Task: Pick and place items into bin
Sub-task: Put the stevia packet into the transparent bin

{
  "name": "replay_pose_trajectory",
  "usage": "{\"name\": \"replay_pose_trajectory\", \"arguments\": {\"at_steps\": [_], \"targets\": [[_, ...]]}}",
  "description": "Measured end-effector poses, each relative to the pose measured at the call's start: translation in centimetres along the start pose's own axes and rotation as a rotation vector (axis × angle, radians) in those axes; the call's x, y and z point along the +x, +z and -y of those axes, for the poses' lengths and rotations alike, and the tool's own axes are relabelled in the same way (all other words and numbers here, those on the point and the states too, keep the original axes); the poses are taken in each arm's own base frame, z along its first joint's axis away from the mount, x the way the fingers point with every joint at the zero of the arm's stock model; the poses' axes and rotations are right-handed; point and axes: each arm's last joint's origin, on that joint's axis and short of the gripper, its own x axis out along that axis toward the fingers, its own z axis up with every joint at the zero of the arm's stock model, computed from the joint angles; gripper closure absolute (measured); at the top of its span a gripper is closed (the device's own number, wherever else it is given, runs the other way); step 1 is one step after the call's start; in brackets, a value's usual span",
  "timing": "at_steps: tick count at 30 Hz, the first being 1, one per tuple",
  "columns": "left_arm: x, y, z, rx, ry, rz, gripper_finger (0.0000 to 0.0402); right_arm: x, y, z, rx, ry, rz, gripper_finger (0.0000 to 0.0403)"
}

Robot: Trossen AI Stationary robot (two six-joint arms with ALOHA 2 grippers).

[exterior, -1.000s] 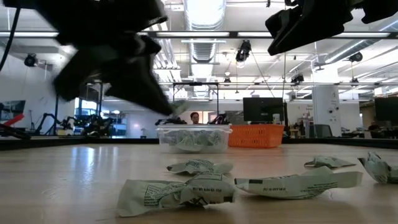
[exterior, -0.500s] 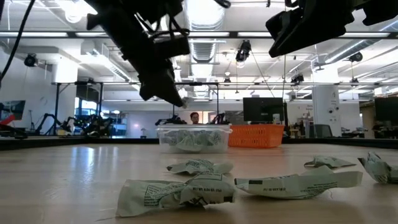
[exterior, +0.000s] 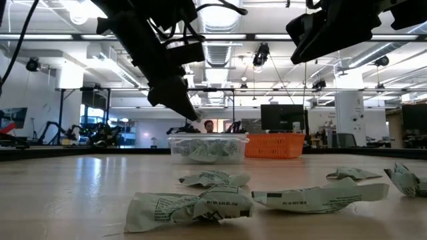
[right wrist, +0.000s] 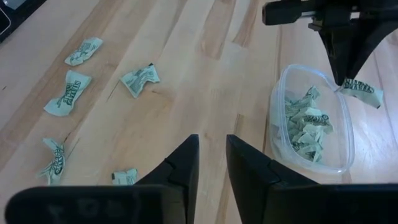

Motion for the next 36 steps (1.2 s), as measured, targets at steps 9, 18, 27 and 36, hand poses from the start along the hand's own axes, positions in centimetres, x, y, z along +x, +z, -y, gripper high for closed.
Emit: {"name": "replay_pose_trajectory", "arguments": {"at_steps": [9,18,27,36], "targets": [[0.0,0.0,0.0,0.0,0.0,-0.001,0.0314,0.1,-0.2,0.0,0.023,0.0,-0.005,0.0316],[-0.6,0.0,0.5,-0.001,-0.018,-0.01,0.0256,0.5,-1.4,-1.5,0.083,0.244,-0.036,0.0307],[-3.4,0.6,0.8,-0.017,-0.052,0.05,0.0254,3.2,-4.3,-4.0,0.075,0.293,-0.12,0.0319],[-8.9,0.7,2.1,-0.006,-0.152,0.178,0.0254,5.5,-4.5,-4.3,0.079,0.239,-0.114,0.0302]]}}
